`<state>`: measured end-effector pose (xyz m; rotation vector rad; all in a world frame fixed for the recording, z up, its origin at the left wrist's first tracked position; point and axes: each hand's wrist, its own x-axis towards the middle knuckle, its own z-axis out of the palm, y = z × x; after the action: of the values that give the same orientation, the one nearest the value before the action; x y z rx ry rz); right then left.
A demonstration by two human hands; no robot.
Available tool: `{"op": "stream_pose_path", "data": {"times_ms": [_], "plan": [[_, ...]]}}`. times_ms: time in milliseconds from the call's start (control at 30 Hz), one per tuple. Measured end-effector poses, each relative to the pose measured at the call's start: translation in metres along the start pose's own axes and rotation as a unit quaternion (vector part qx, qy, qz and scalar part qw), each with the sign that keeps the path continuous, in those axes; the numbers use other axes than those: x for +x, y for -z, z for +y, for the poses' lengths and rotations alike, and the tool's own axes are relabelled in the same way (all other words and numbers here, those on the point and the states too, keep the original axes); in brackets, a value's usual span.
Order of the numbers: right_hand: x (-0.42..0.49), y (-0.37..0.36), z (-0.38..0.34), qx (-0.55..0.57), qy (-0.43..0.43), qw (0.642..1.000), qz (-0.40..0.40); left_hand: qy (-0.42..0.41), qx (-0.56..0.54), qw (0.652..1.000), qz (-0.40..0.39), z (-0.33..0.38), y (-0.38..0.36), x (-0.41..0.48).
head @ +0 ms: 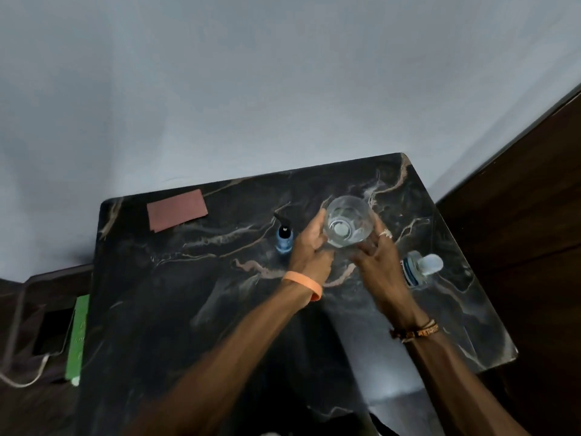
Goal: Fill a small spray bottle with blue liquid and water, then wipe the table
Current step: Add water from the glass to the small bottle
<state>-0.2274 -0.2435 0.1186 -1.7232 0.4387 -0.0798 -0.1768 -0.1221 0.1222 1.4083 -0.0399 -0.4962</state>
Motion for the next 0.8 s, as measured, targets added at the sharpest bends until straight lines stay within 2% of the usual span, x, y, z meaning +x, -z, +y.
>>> {"op": "stream_pose_path", "data": {"times_ms": [133,400,800], "plan": [[-0.048,-0.018,0.037,0.038,-0.05,0.998,0.001,0.051,-0.002,0.999,-0.005,-0.035,0.017,-0.043],[-0.089,-0.039,0.085,0.015,-0.094,0.995,-0.011,0.136,0.024,0.99,0.014,-0.093,0.044,-0.091],[-0.101,-0.048,0.108,-0.003,-0.125,0.99,-0.069,0.146,0.069,0.987,0.028,-0.137,0.06,-0.106]]}}
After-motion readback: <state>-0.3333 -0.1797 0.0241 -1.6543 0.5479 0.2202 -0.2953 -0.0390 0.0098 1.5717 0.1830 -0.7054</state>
